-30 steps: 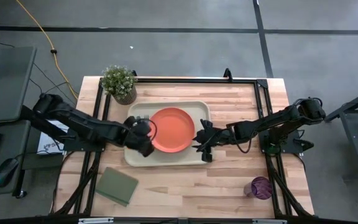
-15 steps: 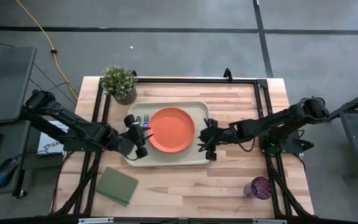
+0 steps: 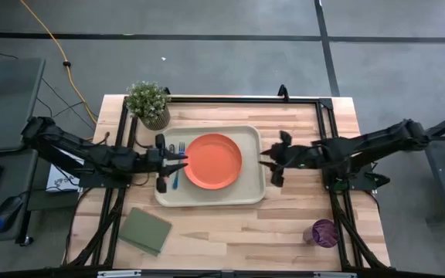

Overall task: Pick and place plate/cup/fork/spoon on tray
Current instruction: Put the purple glass on the gray tray

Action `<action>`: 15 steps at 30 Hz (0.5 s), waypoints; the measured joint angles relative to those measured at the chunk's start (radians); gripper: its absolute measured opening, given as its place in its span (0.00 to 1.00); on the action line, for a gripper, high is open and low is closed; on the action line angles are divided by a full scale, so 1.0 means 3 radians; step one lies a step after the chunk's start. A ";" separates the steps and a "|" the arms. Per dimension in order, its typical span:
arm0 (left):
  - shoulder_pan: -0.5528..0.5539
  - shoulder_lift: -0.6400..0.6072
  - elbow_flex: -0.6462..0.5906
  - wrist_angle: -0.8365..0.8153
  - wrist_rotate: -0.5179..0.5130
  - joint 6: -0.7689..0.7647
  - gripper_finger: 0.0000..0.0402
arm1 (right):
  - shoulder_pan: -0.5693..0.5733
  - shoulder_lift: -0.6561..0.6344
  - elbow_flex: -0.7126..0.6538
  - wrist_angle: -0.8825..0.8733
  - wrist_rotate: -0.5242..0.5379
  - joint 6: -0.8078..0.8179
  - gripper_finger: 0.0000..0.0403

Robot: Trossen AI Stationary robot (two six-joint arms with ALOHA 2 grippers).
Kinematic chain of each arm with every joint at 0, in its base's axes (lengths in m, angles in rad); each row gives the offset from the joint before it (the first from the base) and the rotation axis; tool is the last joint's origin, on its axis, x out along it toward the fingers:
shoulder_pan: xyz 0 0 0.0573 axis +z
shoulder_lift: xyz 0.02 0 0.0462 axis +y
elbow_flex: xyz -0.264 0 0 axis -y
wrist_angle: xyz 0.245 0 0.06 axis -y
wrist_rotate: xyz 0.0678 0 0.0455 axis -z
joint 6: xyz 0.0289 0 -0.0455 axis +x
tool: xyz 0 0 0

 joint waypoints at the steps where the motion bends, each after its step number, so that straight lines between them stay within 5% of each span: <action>1: -0.0052 -0.0011 0.0006 0.0059 0.0001 0.0013 0.22 | 0.0034 -0.0124 -0.0092 0.0018 0.0046 0.0046 0.35; 7: -0.0373 -0.0042 0.0000 0.0149 -0.0052 0.0263 0.21 | 0.0210 -0.0998 -0.0991 0.0670 0.0251 0.0291 0.35; 15: -0.0487 -0.0051 0.0001 0.0352 -0.0076 0.0555 0.21 | 0.0220 -0.2136 -0.1646 0.0764 0.0145 0.0878 0.35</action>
